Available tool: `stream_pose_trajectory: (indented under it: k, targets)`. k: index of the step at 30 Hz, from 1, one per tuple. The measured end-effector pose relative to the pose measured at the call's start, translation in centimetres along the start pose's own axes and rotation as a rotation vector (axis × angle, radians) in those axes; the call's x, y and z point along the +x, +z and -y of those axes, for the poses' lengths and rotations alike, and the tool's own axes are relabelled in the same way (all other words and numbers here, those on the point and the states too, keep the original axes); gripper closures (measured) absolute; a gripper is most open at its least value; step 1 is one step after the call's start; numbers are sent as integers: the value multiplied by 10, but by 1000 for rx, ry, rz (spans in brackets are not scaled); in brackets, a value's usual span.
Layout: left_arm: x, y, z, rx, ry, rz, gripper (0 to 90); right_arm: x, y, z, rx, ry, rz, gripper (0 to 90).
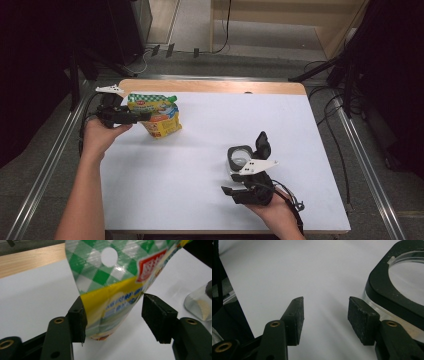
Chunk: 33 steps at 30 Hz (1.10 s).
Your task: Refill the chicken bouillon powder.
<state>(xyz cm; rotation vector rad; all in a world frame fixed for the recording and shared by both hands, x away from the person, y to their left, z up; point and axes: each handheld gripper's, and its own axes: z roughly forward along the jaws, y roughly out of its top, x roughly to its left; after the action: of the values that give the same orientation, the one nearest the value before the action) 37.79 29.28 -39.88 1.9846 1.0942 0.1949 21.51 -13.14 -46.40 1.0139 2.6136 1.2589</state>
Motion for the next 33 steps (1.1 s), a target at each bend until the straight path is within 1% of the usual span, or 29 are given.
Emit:
stream_pose_trajectory:
  k: [2, 4, 6, 7, 8, 10, 12, 15, 16, 18, 20, 21, 23, 24, 26, 28, 29, 33]
  targets:
    - [1, 4, 1, 2, -11, 3, 445, -1, -1, 1, 3, 3, 5, 481]
    - [1, 8, 1, 3, -17, 24, 479, -2, 0, 1, 1, 5, 6, 481]
    - [-3, 12, 1, 17, -4, 16, 483, -2, 1, 0, -2, 1, 5, 481]
    - [-4, 14, 1, 16, -5, 16, 483, -2, 1, 0, -2, 0, 4, 481]
    - [-5, 15, 2, 19, -9, 11, 490, -1, 2, 0, 1, 2, 4, 481]
    - [-6, 17, 2, 6, -25, 17, 501, -1, 2, 0, 3, -1, 2, 481]
    - [-7, 17, 3, 0, -34, 35, 552, -1, 2, -1, 1, -2, 1, 481]
    - [-9, 18, 4, -5, -33, 55, 625, -1, 3, -1, 2, -1, 2, 481]
    - [-10, 18, 4, -10, -29, 54, 645, -1, 3, -1, 3, -2, 2, 481]
    - [-11, 18, 4, -6, -27, 51, 677, -1, 4, -1, 4, -2, 1, 481]
    - [-13, 17, 4, -5, -19, 37, 727, 0, 5, -1, 1, -8, 0, 482]
    - [-15, 16, 3, -14, -17, 34, 757, 1, 5, -1, 0, -10, -2, 484]
    - [-17, 13, 1, -46, -28, 45, 858, 2, 6, -3, -6, -11, -7, 484]
    - [-18, 12, 0, -43, -28, 36, 888, 3, 6, -3, -10, -7, -11, 484]
    - [-20, 14, -1, -25, -29, 56, 900, 5, 7, -4, -15, -18, -11, 486]
    - [-23, 14, -3, -15, -20, 38, 900, 6, 8, -5, -16, -26, -12, 486]
    - [-24, 13, -4, -12, -29, 39, 900, 6, 8, -5, -17, -28, -14, 486]
    - [-29, 8, -10, 4, -38, 54, 900, 9, 9, -6, -23, -32, -15, 486]
